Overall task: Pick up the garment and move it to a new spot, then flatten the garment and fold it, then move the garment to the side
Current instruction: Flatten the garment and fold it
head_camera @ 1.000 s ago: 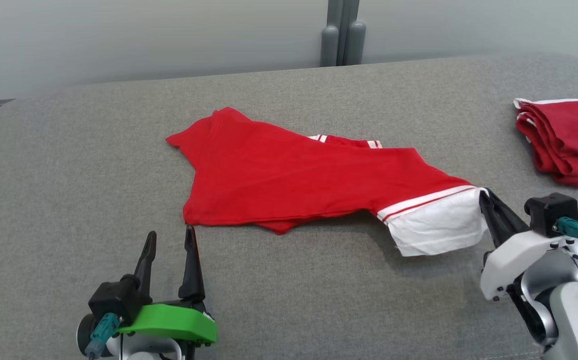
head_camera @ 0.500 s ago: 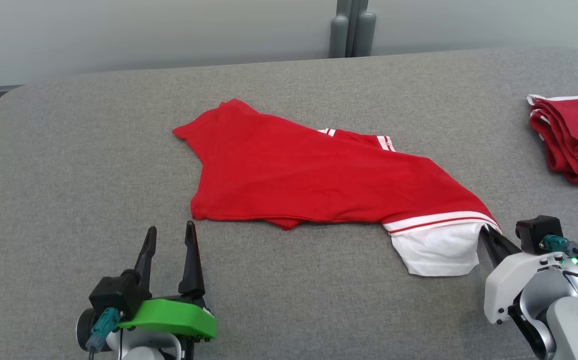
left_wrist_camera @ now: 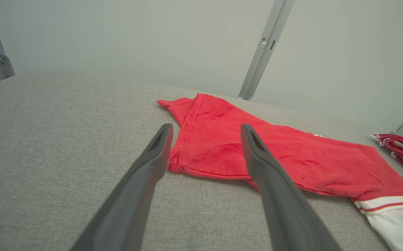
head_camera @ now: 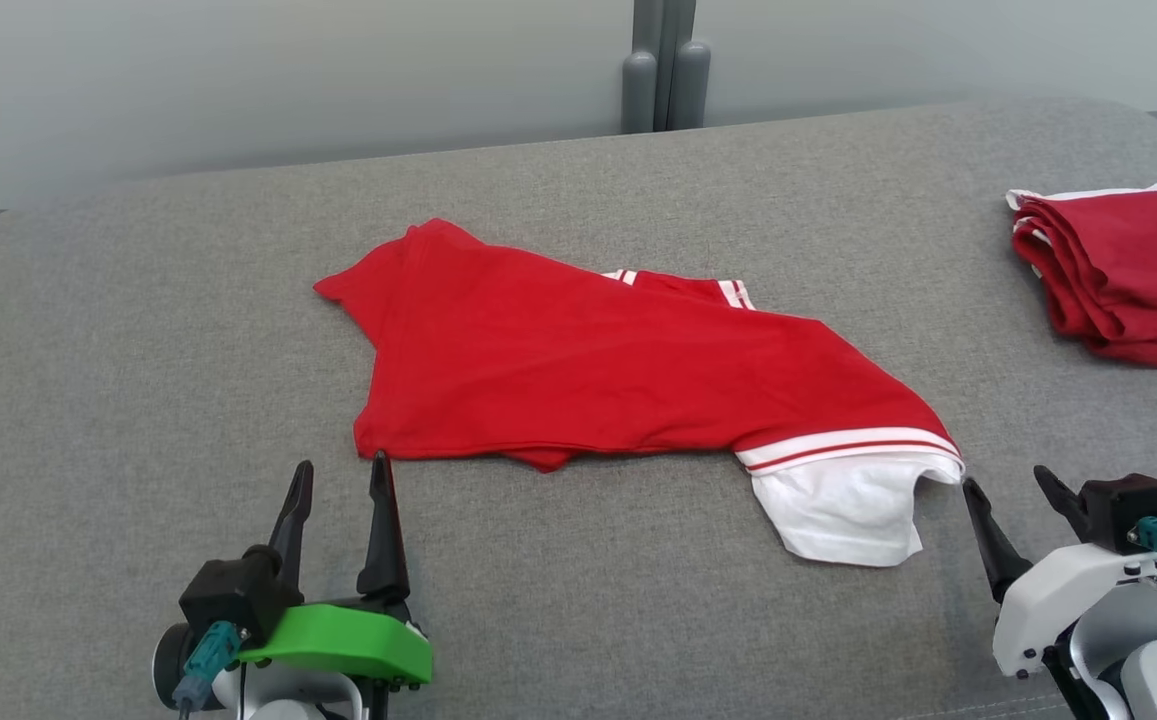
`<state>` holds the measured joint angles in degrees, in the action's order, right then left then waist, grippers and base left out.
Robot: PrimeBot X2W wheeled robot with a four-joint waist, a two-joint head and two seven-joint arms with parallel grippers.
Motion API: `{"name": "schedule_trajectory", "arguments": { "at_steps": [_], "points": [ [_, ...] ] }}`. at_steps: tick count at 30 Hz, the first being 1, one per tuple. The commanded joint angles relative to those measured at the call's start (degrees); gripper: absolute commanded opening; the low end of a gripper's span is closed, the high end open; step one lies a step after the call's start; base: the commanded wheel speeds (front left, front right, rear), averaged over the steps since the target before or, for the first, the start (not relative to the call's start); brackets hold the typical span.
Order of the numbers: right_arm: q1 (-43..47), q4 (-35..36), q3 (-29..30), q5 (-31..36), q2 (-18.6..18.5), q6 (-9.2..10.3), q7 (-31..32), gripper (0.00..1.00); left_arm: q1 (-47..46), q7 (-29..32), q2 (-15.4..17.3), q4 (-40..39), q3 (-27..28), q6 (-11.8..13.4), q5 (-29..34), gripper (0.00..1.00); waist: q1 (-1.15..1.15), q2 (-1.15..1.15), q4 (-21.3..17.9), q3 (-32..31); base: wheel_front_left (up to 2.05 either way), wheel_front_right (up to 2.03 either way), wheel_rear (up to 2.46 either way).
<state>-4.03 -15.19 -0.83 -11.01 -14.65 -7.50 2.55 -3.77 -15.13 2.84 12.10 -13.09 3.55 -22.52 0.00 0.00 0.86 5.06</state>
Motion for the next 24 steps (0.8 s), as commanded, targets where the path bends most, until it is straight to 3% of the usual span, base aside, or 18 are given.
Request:
{"name": "schedule_trajectory", "arguments": {
  "at_steps": [1,6,10,15,24],
  "points": [
    [0.5,1.4,0.5,-0.6,0.5,0.02,-0.3,1.00,0.6,0.0,0.1,-0.1,0.0,0.0,0.5,1.00,0.00,0.00,-0.4,-0.3,0.00,0.00,0.00],
    [0.2,5.2,0.0,-0.7,0.7,0.02,0.7,1.00,0.7,0.0,0.1,-0.1,-0.5,0.0,0.5,1.00,0.00,0.00,-0.3,-0.5,0.00,0.00,0.00],
    [-3.3,5.7,-2.6,0.1,-1.3,0.02,2.9,1.00,0.3,0.0,0.1,0.0,-1.0,-0.4,0.6,1.00,0.00,0.00,0.4,-0.2,0.00,0.00,0.00],
    [-11.6,-2.6,-8.4,-1.3,-5.3,0.02,6.4,1.00,-1.0,0.0,0.1,-0.1,-1.7,-0.5,0.4,1.00,0.00,0.00,3.3,1.0,0.00,0.00,0.00],
    [-23.2,-18.5,-16.6,-9.9,-7.9,0.02,8.6,1.00,-2.5,0.0,0.1,-0.6,-2.3,-0.4,0.3,1.00,0.00,0.00,7.5,3.9,0.00,0.00,0.00]
  ]
}}
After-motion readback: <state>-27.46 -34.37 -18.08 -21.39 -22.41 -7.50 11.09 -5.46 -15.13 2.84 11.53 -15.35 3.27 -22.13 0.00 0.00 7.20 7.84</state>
